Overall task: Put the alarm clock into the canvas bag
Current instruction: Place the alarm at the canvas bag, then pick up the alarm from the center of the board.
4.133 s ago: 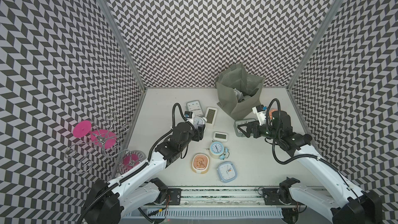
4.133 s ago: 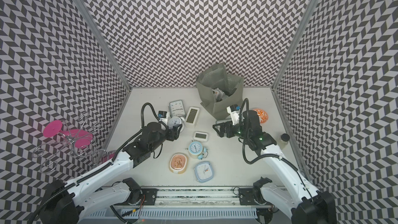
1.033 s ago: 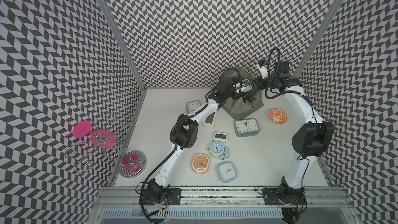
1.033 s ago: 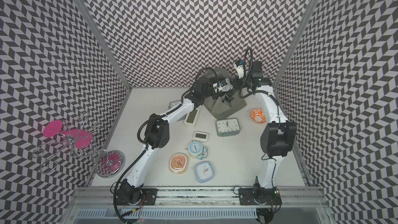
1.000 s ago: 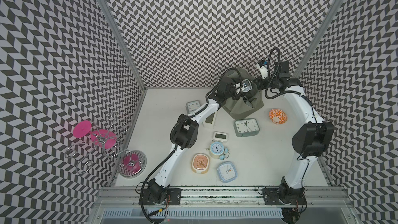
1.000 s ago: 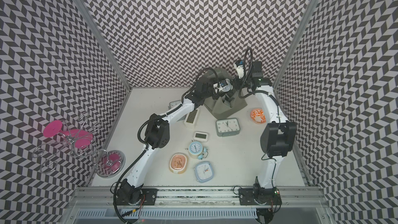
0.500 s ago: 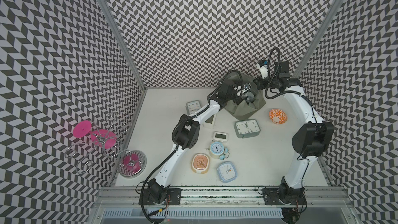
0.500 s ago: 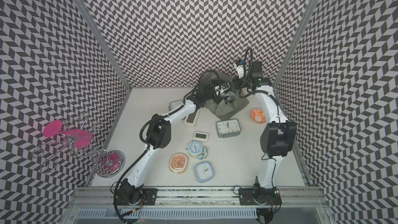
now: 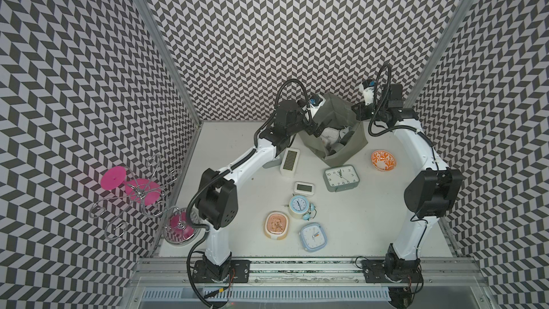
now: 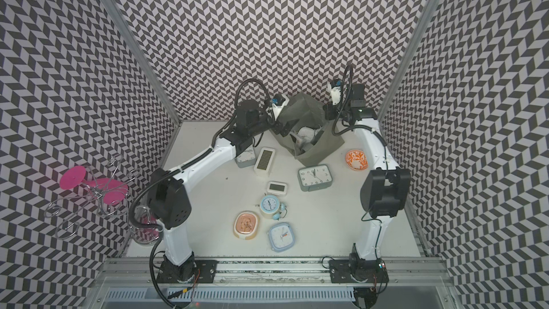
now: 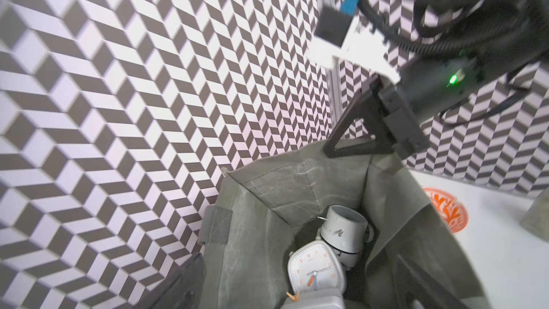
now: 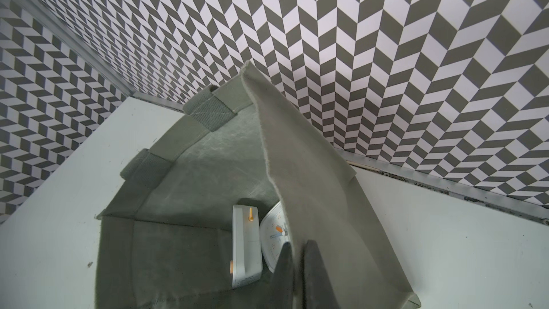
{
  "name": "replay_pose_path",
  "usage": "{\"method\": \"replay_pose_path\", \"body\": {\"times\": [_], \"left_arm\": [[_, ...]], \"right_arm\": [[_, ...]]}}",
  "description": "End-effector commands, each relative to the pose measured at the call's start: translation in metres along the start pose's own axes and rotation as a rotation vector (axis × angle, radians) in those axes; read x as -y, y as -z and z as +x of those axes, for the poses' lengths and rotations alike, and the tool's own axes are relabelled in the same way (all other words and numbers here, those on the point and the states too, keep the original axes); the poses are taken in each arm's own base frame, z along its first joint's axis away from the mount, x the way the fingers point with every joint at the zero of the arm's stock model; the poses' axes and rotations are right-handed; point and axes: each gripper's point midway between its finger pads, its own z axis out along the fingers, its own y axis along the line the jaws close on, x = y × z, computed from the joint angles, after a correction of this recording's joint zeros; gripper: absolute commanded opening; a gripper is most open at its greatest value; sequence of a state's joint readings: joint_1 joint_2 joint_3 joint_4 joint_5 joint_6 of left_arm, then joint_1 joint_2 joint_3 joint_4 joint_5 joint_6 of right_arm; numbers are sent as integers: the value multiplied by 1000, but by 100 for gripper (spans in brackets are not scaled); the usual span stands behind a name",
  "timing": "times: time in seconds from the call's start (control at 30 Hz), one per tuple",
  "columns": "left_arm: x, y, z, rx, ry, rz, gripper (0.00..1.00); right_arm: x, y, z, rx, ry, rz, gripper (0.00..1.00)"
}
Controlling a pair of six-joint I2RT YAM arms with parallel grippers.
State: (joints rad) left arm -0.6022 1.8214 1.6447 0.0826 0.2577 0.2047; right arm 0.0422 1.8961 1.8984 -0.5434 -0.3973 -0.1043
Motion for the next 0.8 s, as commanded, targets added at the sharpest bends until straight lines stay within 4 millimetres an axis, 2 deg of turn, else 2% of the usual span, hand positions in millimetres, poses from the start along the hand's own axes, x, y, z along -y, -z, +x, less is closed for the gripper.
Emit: {"method": "replay_pose_path", "body": {"times": [0.0,0.1,0.2,0.33,0.43,0.53,0.6,0.67,0.77], "left_arm": [[-4,29,26,-82,235,-108,99],[-3,61,52,-198,363,-194,99],[9,103,84,-340,417,-283,99],[42,163,130,-431,499,-297,99],[62,197,169,-515,590,-295,99],[83,223,210,-625,694,-296,99],[97,234,228,-674,736,-286,99],[108,240,239,-713,748,-263,99],[110,249,251,-783,732,-300,99]], "right_arm": [[-19,35,-48,173,6,-39,0],[-21,37,-43,188,-13,-50,0],[-23,38,-34,195,-17,-57,0],[-25,35,-26,195,-23,-80,0],[-27,33,-23,189,-22,-95,0],[-25,34,-22,186,-13,-84,0],[-24,35,-23,188,-11,-85,0],[-24,35,-23,187,-12,-87,0],[-24,34,-21,183,-11,-89,0]]}}
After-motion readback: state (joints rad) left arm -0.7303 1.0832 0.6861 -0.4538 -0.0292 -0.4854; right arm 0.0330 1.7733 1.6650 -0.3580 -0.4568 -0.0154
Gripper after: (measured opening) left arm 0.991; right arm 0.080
